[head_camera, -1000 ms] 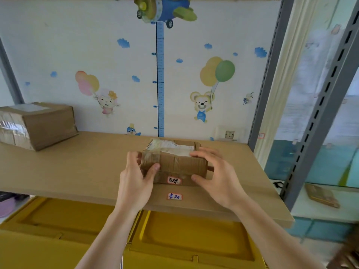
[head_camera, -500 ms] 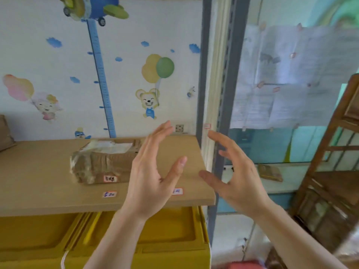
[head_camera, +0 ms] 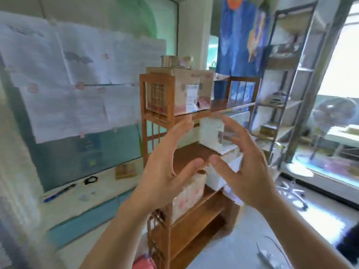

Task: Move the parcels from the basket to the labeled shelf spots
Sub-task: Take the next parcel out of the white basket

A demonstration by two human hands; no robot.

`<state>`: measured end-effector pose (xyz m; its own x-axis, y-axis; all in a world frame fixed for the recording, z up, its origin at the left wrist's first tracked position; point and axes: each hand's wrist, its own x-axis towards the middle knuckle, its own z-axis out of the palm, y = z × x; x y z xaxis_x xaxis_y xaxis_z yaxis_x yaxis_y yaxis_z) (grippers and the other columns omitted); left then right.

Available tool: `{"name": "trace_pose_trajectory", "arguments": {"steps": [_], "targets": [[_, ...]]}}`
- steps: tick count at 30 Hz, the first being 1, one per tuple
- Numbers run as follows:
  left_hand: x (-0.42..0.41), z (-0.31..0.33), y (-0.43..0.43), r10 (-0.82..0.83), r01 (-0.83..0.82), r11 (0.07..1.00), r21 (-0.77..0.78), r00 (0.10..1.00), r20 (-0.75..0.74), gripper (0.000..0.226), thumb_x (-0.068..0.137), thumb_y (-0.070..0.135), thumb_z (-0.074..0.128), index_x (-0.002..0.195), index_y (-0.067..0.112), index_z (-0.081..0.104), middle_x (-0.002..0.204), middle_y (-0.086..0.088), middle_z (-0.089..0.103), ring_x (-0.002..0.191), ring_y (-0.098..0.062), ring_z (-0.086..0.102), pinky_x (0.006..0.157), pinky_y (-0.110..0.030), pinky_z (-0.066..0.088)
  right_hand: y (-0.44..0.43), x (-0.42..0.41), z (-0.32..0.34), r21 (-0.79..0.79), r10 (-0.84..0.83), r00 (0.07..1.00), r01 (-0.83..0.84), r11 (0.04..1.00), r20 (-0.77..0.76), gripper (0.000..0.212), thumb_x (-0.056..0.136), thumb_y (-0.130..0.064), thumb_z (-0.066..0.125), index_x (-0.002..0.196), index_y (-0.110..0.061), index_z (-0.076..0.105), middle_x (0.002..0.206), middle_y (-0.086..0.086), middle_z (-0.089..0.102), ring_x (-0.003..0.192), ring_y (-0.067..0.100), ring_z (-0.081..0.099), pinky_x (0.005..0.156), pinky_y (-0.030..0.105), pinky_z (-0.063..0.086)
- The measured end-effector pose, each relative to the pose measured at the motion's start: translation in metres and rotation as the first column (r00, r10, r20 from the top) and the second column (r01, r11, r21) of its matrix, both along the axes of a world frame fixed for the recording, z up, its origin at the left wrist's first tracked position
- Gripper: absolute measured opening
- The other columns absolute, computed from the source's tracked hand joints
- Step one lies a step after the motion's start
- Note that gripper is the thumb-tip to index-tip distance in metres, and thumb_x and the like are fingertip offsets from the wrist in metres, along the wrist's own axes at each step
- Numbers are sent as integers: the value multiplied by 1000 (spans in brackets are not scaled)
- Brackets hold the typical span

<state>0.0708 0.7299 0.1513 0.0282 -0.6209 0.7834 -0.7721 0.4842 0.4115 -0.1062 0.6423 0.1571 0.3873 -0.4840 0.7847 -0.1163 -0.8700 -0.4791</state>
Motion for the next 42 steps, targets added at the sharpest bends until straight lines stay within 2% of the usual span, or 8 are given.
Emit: {"name": "trace_pose_trajectory", "arguments": {"steps": [3,7,15,22,27,35,38,42], "targets": [[-47,-3,-66,-89,90,995,43,996,-28,68,94,36,65,153,23,34,159,20,34,145,6,31,114,-17,29,-49,-60,-2,52,-113,994,113,992,0,74,83,-35,70,151,-25,41,141,-8,59,128,13,59,105,46,49],[-84,-14,-144,-165,174,981,89,981,-97,63,92,49,61,145,55,27,142,55,25,130,28,28,105,-2,26,-105,-109,-10,61,-239,971,238,969,18,73,83,-37,69,149,-21,43,150,-12,52,140,4,47,113,44,42],[-99,-58,-318,-220,245,953,180,965,-145,63,91,47,61,147,49,31,146,47,28,139,16,31,109,-15,29,-254,-130,-46,139,-279,958,268,953,69,72,80,-41,63,145,-15,48,131,-43,51,119,-23,50,96,5,42],[-87,-88,-514,-197,255,942,217,947,-254,77,85,72,48,152,37,34,156,25,38,142,4,36,112,-21,29,-446,-108,-77,227,-359,933,343,911,30,72,79,-48,65,145,-27,48,144,-20,52,132,-13,44,107,33,45],[-80,-97,-634,-169,252,936,246,934,-314,58,90,51,53,145,37,42,147,30,44,137,15,36,108,-12,28,-570,-94,-91,245,-357,932,360,900,-56,70,81,-47,66,144,-20,49,143,-5,58,130,10,56,101,47,53],[-66,-126,-743,-5,119,948,294,932,-361,51,94,39,57,143,31,47,143,23,52,134,2,48,109,-26,40,-721,-44,-118,334,-280,931,348,876,-235,83,73,-60,66,141,-14,54,144,1,57,129,16,57,105,35,49],[-63,-130,-767,91,36,949,312,919,-384,43,97,23,61,137,35,48,130,35,49,123,20,47,104,-14,41,-775,-20,-132,319,-225,897,355,879,-379,69,82,-39,77,141,-12,55,150,3,52,136,21,51,109,28,39],[-62,-135,-786,193,-23,922,387,892,-409,33,98,23,61,127,38,52,116,37,50,108,34,45,89,1,39,-827,3,-160,195,-198,755,397,897,-625,63,86,-41,67,143,-20,49,149,6,46,133,33,48,105,45,46]]}}
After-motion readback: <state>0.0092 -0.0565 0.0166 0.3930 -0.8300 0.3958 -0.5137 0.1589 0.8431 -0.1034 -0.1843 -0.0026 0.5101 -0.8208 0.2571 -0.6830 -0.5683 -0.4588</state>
